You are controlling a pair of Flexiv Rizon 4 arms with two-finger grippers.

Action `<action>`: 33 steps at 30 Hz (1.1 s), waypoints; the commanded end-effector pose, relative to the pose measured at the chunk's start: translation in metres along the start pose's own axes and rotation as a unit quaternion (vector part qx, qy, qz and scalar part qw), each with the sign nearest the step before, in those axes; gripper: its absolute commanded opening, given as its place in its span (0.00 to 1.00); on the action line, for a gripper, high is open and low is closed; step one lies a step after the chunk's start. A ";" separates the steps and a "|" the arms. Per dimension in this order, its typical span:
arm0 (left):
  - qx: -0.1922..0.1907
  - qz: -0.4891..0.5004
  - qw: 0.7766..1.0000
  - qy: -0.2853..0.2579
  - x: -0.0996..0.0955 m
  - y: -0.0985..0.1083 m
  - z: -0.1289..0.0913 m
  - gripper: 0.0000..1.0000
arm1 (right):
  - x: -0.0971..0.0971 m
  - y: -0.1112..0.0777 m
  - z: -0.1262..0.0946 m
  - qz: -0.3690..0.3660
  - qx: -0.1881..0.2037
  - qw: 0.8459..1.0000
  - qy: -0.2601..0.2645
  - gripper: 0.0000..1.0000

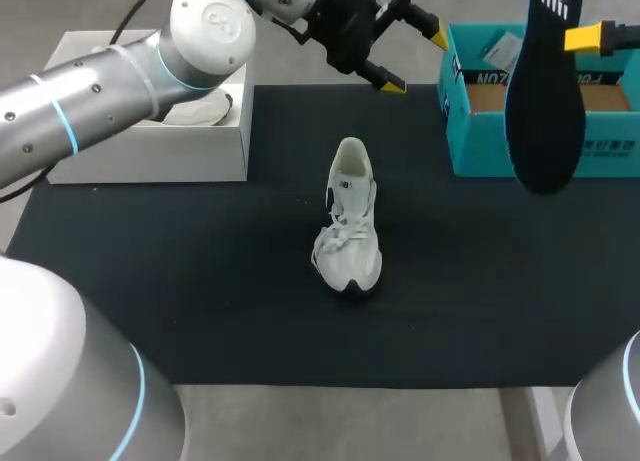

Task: Take the shoe out of the shoebox, open the shoe tongue, remove and reinsert the insole, then place the shoe into the shoebox

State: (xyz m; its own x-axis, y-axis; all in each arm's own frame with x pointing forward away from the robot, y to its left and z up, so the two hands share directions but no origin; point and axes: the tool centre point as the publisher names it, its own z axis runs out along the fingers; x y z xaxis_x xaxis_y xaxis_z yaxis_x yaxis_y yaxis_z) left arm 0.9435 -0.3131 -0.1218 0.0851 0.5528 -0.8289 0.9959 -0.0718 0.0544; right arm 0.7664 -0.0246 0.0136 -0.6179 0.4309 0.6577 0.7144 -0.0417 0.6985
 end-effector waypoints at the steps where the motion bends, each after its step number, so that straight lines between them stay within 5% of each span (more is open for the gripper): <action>1: 0.000 0.001 1.000 0.001 0.000 0.001 0.001 1.00 | -0.001 0.004 0.002 0.001 0.013 1.000 0.000 0.00; 17: 0.000 0.001 1.000 0.001 0.000 0.001 0.001 1.00 | -0.001 0.004 0.002 0.001 0.013 1.000 0.000 0.00; 26: -0.030 -0.062 0.991 -0.113 -0.032 0.011 -0.012 1.00 | -0.024 0.024 0.001 0.068 -0.056 0.995 0.047 0.00; 33: -0.029 -0.038 0.985 -0.167 -0.058 0.005 -0.021 1.00 | -0.042 0.045 0.012 0.131 -0.038 0.988 0.070 0.00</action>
State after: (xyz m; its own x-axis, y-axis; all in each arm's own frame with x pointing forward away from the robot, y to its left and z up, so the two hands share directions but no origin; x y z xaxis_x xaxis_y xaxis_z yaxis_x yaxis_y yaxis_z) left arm 0.9477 -0.3288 -0.0620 -0.0022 0.3065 -0.9519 0.9999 0.0126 0.0018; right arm 0.8055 -0.0384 0.0124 -0.4707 0.2757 0.8381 0.8103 -0.2407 0.5343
